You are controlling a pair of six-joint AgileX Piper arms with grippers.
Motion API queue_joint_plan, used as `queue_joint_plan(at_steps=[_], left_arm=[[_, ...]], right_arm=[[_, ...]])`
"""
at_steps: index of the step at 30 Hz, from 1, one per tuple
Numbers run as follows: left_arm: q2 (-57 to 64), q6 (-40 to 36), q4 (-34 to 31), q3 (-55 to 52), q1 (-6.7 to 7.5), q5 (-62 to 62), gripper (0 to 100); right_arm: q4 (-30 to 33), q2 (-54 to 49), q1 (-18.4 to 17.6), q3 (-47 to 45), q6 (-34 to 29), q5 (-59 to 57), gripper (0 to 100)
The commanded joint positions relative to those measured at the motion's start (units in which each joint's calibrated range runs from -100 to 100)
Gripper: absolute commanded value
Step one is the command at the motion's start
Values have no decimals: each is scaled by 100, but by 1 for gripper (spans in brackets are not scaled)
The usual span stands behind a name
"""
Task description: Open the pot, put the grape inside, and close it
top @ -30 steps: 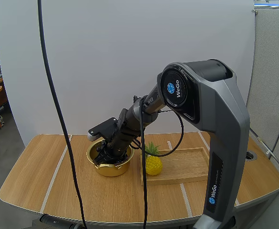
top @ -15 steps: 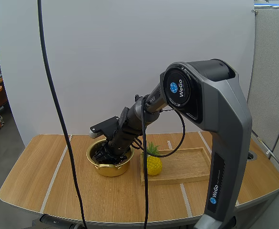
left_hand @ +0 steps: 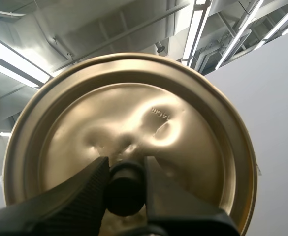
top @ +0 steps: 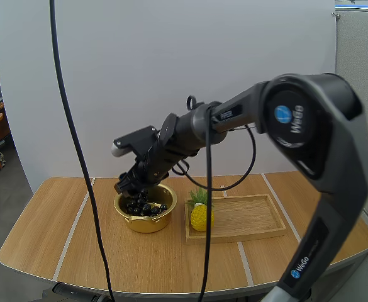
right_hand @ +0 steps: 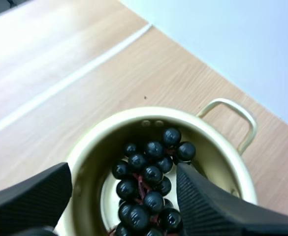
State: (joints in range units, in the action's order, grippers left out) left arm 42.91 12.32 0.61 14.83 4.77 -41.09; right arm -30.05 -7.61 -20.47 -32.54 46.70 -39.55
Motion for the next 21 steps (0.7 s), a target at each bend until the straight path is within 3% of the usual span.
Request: queue_joint_plan(at_steps=[1, 10, 21], left_arm=[[33, -29, -12, 41, 11, 192, 0], [33, -29, -12, 41, 11, 192, 0], [33, -29, -12, 41, 11, 192, 0]], right_arm=[[314, -452, 9, -45, -313, -391, 100], [1865, -1688, 88, -98, -1801, -970, 100], [1911, -3154, 1373, -98, -2019, -2349, 100]])
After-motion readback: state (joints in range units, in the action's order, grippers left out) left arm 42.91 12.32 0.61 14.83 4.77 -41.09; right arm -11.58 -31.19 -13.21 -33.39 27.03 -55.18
